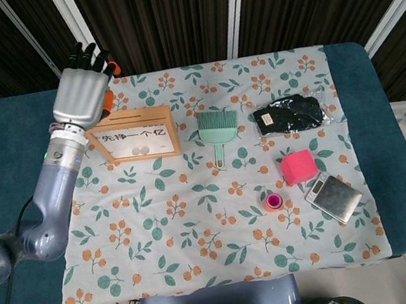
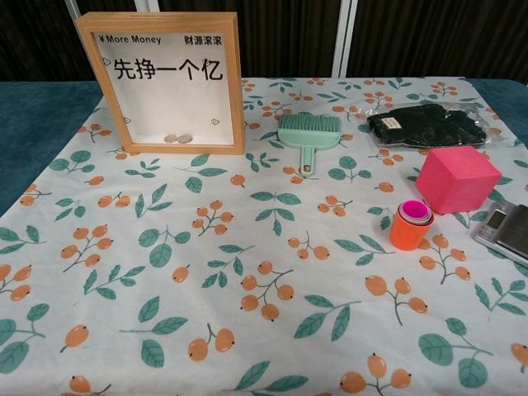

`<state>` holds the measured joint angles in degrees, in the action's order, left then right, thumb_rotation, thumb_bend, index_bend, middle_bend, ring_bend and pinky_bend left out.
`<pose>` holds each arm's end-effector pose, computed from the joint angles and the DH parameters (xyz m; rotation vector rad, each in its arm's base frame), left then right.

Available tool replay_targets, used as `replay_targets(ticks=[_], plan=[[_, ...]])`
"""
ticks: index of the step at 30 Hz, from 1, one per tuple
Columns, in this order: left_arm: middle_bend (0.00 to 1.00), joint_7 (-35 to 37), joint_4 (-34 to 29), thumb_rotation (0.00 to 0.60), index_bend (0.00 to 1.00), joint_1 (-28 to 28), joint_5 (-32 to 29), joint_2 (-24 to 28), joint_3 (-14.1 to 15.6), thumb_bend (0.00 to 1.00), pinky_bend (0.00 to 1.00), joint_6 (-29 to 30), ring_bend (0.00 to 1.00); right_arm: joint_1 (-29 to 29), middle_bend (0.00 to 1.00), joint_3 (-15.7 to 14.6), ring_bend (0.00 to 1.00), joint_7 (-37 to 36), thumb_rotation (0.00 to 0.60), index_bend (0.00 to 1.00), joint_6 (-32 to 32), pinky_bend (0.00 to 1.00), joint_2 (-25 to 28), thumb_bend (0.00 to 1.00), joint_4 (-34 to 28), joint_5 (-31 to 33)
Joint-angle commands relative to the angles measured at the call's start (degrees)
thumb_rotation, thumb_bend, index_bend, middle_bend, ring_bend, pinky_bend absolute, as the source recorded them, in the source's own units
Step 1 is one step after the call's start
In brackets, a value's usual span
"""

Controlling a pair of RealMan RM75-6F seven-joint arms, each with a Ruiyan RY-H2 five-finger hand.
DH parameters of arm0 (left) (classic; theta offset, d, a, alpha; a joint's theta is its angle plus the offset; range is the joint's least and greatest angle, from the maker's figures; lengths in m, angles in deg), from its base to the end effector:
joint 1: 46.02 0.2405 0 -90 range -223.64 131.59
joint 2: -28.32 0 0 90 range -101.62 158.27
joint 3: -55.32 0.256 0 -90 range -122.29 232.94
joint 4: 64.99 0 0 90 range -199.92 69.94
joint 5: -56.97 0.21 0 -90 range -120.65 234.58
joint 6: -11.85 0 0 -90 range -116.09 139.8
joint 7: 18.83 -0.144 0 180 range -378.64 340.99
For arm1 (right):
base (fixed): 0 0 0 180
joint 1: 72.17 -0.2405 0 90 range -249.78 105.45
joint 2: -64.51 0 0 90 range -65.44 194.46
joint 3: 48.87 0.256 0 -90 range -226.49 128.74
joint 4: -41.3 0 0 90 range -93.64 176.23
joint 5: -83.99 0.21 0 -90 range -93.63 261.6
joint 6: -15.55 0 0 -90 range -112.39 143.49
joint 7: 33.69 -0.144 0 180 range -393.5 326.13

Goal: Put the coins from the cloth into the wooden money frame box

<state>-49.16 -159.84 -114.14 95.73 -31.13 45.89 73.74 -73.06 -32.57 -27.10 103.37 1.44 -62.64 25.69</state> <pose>-0.0410 0.4379 0.1778 -1.6212 -0.4807 -0.9021 -0.3278 -0.1864 0.2023 0.8078 -1.0318 0.8224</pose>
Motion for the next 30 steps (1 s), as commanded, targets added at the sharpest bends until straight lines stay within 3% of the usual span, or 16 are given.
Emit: replay_targets(ticks=[1, 9, 17, 22, 30], plan=[[0.09, 9.0, -6.9, 0.6, 0.27, 9.6, 9.0, 5.5, 1.3, 0.51, 0.0, 8.0, 0.0, -0.2, 0.03, -1.3, 0.0, -2.2, 0.6, 0.13, -0.9, 0.0, 0.7, 0.39, 1.2, -4.4], [0.04, 21.0, -10.4, 0.6, 0.23, 24.1, 24.2, 7.4, 8.0, 0.5, 0.0, 17.3, 0.0, -1.5, 0.03, -5.8, 0.0, -6.4, 0.6, 0.13, -2.3, 0.0, 1.8, 0.39, 6.9, -18.3], [0.02, 28.0, -6.4, 0.6, 0.22, 38.3, 36.2, 2.6, 14.5, 0.48, 0.0, 30.1, 0.0, -2.4, 0.03, -8.2, 0.0, -5.5, 0.6, 0.13, -2.5, 0.0, 1.7, 0.39, 9.9, -24.2], [0.0, 27.6, -0.2, 0.6, 0.21, 45.1, 38.5, -1.5, 18.0, 0.44, 0.0, 33.2, 0.0, -2.7, 0.03, -8.7, 0.0, -5.0, 0.6, 0.13, -2.5, 0.0, 1.6, 0.39, 10.2, -25.1], [0.0, 33.6, 7.3, 0.6, 0.2, 50.8, 38.1, -6.9, 18.2, 0.44, 0.0, 32.0, 0.0, -3.0, 0.03, -9.4, 0.0, -4.8, 0.6, 0.13, -2.5, 0.0, 1.8, 0.39, 10.5, -26.6]])
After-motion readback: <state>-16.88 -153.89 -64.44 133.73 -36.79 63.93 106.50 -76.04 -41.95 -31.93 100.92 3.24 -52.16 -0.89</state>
